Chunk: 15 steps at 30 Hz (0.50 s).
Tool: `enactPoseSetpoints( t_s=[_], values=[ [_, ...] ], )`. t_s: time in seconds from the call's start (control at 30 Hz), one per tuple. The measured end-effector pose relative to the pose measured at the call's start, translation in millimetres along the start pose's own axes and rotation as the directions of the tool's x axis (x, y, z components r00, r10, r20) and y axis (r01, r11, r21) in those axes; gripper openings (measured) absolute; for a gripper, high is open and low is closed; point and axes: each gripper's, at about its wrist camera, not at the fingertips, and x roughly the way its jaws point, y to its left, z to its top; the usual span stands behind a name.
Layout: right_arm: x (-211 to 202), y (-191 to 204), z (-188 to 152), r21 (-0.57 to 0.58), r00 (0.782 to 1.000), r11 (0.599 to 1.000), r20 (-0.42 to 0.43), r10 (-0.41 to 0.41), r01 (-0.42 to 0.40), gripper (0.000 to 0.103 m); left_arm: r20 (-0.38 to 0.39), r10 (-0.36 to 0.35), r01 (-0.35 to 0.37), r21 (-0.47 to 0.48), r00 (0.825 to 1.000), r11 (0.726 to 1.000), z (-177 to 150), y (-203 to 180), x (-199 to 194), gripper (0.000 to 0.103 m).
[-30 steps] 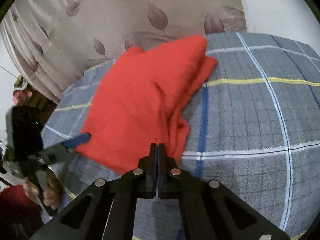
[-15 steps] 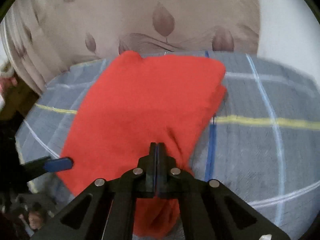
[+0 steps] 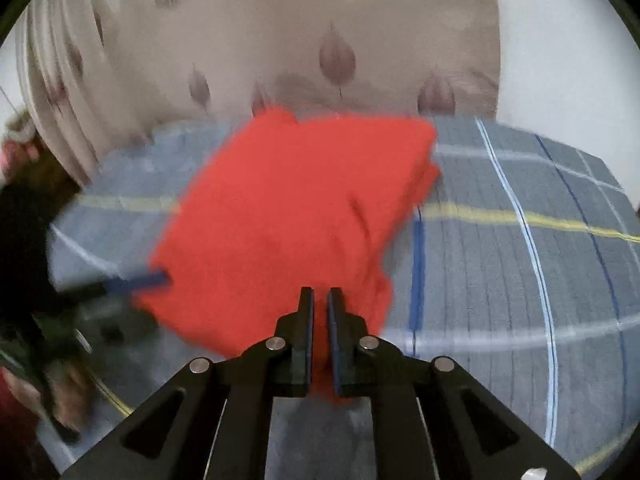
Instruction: Fold small clothes
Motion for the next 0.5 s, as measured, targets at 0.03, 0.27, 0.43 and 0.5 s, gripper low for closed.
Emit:
enactPoseSetpoints(
  t_s=[0.03,0.27,0.43,0.5],
  values=[
    [-3.0,-5.6,-2.1,0.03,1.0,1.0,0.006,0.0,0.0,0.005,0.001,0.009,-0.009,0.0,1.0,1.0,-0.4,0.1,-0.5,0.084],
    [0.0,-22.5,-3.6,0.106,0.999,0.993,0.003,0.052,-0.052,0.004,0.023,0.101,-0.102,0.011,0.995,0.995,-1.8,-1.4,-2.5,0.084],
    [-3.7,-18.2,-5.4,0.103,0.999,0.994,0.005,0.047,-0.047,0.004,0.032,0.174,-0.175,0.037,0.984,0.984,-3.1,-6.0,-2.4,0.084],
    [-3.6,-18.5,-5.6,0.104,0.999,0.994,0.005,0.047,-0.047,0.004,0.034,0.203,-0.204,0.049,0.979,0.978,-3.9,-8.8,-2.0,0.084]
  ],
)
